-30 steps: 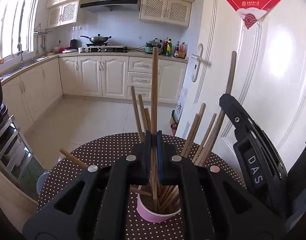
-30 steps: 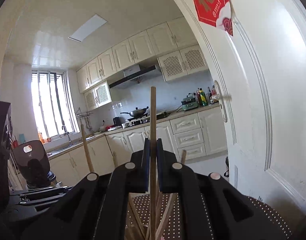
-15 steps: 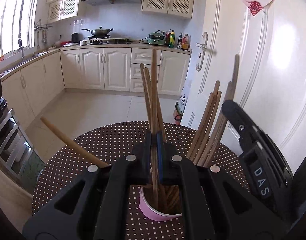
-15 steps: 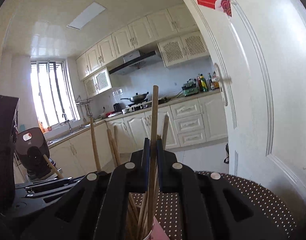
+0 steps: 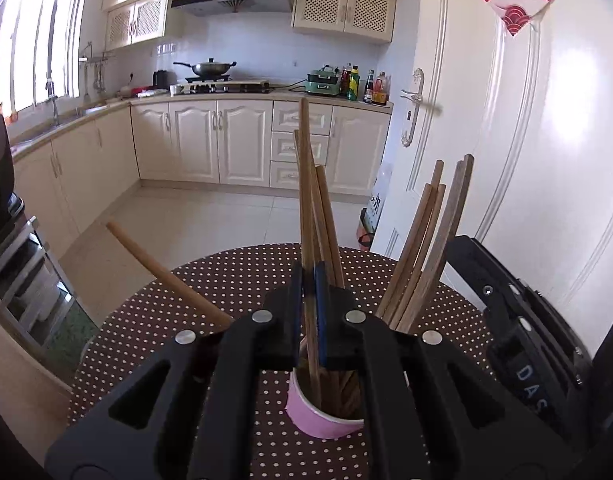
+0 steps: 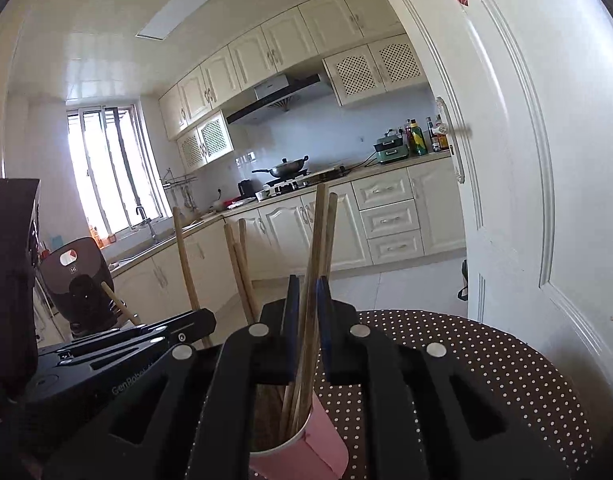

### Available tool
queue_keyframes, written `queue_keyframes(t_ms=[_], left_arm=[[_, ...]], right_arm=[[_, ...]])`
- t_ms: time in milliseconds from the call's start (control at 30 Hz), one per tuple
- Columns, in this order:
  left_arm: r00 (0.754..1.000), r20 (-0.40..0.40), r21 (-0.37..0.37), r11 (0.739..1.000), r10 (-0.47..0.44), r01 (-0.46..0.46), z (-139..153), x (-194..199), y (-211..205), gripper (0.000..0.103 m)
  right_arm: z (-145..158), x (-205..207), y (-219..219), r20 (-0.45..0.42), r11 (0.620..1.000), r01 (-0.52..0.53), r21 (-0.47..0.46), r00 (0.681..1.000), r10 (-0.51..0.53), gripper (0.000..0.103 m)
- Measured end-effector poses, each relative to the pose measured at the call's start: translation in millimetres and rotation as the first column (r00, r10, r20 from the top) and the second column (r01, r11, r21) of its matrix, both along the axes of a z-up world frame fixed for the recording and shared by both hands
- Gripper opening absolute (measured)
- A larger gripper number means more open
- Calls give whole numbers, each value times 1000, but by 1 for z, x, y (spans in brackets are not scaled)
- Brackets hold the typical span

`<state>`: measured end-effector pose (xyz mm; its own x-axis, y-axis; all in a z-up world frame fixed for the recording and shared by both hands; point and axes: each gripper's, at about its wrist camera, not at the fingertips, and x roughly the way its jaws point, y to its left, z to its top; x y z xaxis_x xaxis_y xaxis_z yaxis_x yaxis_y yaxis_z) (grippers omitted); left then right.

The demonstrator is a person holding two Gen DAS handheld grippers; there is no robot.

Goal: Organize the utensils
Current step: 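Lower both chopsticks down into the pink cup, then open both grippers and pull them back from the cup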

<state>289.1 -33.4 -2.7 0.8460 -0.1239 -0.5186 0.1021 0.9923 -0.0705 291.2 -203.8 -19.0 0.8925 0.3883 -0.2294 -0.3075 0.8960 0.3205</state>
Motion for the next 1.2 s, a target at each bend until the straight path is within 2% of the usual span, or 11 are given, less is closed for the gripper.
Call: queue_keyframes(t_ms=[67,200,267,467,533,633,700,767,1000,1200], left_arm=[[1000,7,19,1000,3,-3,0,-4,-1,8],[1000,14,19,1000,3,-3,3,-12,1,8],[1000,25,28,1000,5,-5,3,-19,3,9],[998,62,59,998,-1,-2,7,-45,0,9],[997,76,80,997,2,-8,8,-54,-3,10],[996,84,99,995,3,-11,7,-66,-6,18],[995,96,102,995,10,-19,6,-74,-5,28],[994,106,92,996,13,-22,6,-83,-4,49],[992,126,89,996,21,-32,2,-113,2,50],[984,173,114,992,40,-60,-5,-143,2,56]], right_arm=[[1,-4,-1,4,1000,1,-13,1000,-1,24],[4,-14,-5,-3,1000,5,-12,1000,-5,40],[5,-22,-8,-1,1000,9,-16,1000,-9,57],[8,-46,-13,6,998,26,-55,1000,-25,76],[10,-56,-13,13,996,33,-87,999,-32,80],[12,-67,-17,8,994,47,-98,999,-46,84],[12,-73,-18,-1,994,51,-101,999,-51,85],[13,-79,-20,-8,993,61,-103,998,-63,86],[12,-109,-26,22,987,98,-129,995,-96,91],[7,-137,-21,46,982,85,-170,996,-78,94]])
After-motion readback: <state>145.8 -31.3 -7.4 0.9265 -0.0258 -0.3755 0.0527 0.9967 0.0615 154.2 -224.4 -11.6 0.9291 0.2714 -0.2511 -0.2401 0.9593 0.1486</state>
